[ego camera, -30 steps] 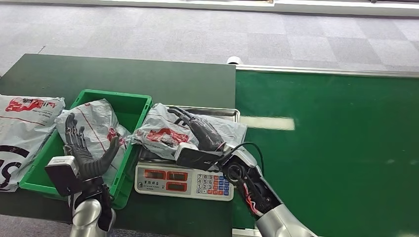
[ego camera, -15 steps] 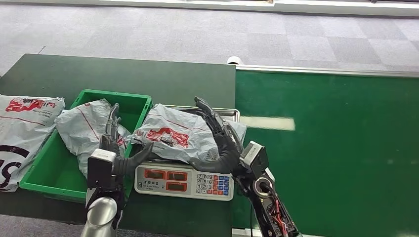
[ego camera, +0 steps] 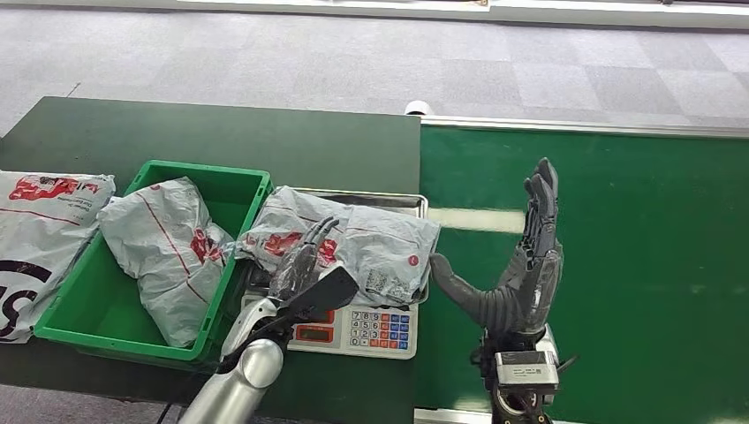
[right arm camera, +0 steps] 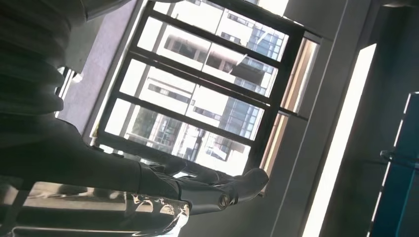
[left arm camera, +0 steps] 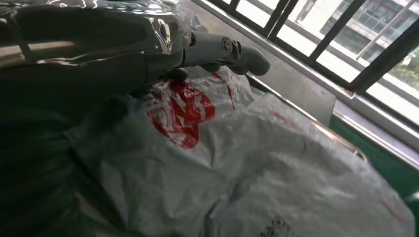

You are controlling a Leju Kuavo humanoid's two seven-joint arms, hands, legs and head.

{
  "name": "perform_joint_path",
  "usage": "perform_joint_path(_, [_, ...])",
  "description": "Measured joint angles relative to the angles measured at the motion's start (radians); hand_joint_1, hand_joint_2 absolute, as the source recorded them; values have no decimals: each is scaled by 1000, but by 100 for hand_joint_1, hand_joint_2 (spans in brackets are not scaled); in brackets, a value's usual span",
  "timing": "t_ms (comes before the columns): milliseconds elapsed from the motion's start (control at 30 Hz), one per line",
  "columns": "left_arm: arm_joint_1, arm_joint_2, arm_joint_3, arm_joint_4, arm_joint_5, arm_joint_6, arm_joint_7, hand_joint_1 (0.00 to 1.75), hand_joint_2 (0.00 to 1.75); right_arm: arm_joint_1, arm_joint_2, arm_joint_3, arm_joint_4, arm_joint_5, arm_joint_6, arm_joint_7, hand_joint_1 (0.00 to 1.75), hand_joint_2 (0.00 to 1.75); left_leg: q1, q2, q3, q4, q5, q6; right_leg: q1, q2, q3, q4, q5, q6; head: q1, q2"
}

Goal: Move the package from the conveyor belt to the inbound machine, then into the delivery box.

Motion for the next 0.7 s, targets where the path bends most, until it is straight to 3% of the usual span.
perform_joint_path(33, [-11,-1,-11,24,-20,-18,14,158,175,11,-2,-1,-11,4,-10,-2,0,175,0,0,0,0,0,0,0,0,0,0,0,0,0,0])
perform_joint_path(100, [-37,-4,-27,73,-48,-60,36,172,175,29,-6,-3,-29,8,-26,-3,0,175,0,-1,0,0,0,0,0,-1,1,0,0,0,0,0])
perform_joint_path(233, [-99,-13,-46,163,-81,-115,48,175,175,49,-12,-4,-43,7,-40,2,0,175,0,-5,3,0,0,0,0,-4,5,0,0,0,0,0])
perform_joint_path(467, [-157,-25,-56,251,-93,-115,38,175,175,59,-13,-4,-48,1,-41,16,0,175,0,-7,10,-1,0,0,-1,-7,14,-1,-1,0,0,0])
perform_joint_path(700, [-111,-35,-20,206,57,-12,-94,175,175,78,-17,-6,-67,2,-46,29,0,175,-1,-6,9,0,1,0,-1,-6,12,0,0,0,0,0])
